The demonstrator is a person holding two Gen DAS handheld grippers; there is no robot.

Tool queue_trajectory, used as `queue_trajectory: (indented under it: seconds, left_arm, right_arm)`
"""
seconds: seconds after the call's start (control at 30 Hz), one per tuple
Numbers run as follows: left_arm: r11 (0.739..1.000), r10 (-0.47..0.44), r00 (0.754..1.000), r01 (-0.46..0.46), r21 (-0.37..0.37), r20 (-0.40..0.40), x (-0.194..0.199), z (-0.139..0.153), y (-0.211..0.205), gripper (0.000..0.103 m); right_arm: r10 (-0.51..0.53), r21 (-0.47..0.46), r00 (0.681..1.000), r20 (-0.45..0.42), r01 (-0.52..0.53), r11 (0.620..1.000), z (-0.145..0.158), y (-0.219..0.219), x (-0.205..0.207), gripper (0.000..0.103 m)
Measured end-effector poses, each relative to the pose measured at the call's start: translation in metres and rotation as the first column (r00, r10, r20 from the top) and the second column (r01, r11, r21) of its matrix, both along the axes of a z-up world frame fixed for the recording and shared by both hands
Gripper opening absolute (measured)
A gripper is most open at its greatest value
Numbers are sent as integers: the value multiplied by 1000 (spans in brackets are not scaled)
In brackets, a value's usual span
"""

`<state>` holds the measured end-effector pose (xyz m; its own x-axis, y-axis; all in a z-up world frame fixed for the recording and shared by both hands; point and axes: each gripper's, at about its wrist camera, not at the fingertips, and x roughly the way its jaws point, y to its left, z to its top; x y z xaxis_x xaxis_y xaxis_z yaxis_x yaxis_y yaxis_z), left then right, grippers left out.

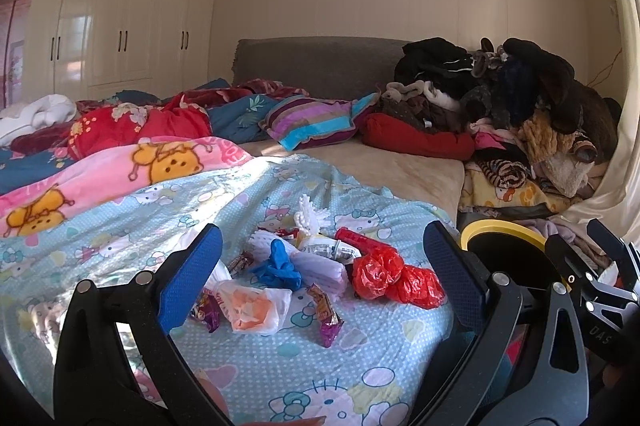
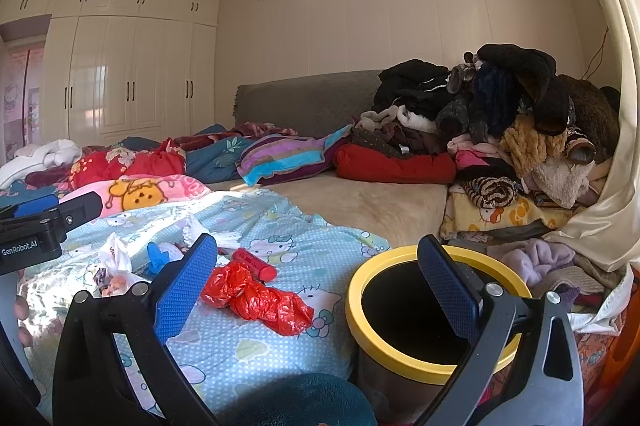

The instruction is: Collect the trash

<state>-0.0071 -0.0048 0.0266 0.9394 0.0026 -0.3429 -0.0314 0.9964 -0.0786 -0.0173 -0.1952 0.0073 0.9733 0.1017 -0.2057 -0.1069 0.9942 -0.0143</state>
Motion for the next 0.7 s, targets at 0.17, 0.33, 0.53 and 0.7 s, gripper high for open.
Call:
queue_trajectory:
  seconds: [0.17, 0.33, 0.53, 0.7]
  left_arm:
    - [1000, 3, 1000, -3, -3, 1, 0, 3, 4, 92]
    - [1000, 7, 1000, -7, -6, 2, 1, 2, 9, 92]
    - [1000, 4, 1000, -4, -5, 2, 0, 1, 9, 92]
    - [1000, 17, 1000, -17, -13, -5, 1, -3, 12, 92]
  right_arm:
    - [0, -1, 1000, -2, 0, 1000, 0, 0, 0, 97]
    - [2, -4, 1000, -2, -2, 1000, 0, 0, 0, 97]
    - [8, -5, 1000, -7, -8, 1000, 0, 2, 1, 97]
    - [54, -24, 998, -22, -55, 998, -5, 9, 3, 97]
